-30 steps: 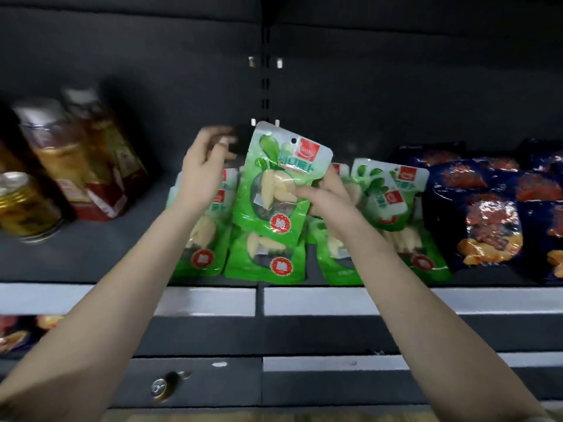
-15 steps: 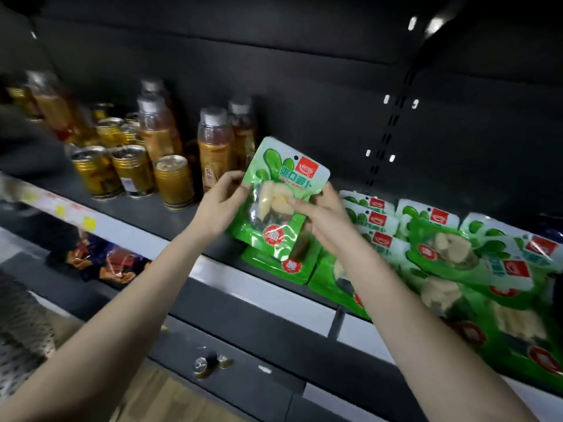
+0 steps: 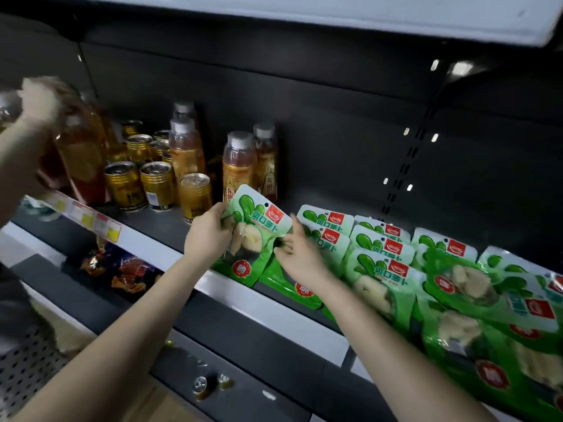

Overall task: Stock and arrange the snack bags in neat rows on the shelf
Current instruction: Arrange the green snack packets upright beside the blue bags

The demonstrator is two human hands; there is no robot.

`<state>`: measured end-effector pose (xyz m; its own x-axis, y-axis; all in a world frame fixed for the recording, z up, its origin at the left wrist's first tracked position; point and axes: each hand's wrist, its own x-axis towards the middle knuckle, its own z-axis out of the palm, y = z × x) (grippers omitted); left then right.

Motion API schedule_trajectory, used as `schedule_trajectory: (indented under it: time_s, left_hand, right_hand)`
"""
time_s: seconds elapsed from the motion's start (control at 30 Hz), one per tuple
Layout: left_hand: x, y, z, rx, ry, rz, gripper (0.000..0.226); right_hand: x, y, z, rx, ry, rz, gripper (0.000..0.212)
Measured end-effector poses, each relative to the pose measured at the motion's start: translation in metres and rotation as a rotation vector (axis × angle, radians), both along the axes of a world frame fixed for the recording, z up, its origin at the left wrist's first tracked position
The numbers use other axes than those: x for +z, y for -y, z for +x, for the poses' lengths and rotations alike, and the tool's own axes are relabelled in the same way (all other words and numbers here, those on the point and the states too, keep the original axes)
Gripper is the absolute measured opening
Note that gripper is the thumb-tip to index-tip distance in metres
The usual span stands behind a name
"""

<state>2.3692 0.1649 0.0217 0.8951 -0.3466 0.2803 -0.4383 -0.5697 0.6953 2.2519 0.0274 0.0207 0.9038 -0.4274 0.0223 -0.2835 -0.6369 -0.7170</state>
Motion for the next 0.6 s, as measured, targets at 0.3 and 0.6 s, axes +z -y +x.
schedule_trajectory:
  time_s: [0.3,0.6]
  left_hand:
    - [-0.006,0.008,-0.003,-0.033,-0.065,0.031,0.027]
    - [-0.01,0.01,-0.001,-0.06,-0.119,0.026,0.024]
  right_hand:
    - [0.007,0.011,-0.008,0.018,-0.021,0.095,0.075]
    - [0.01,0.007,-0.016,-0.022,0.034,0.208,0.066]
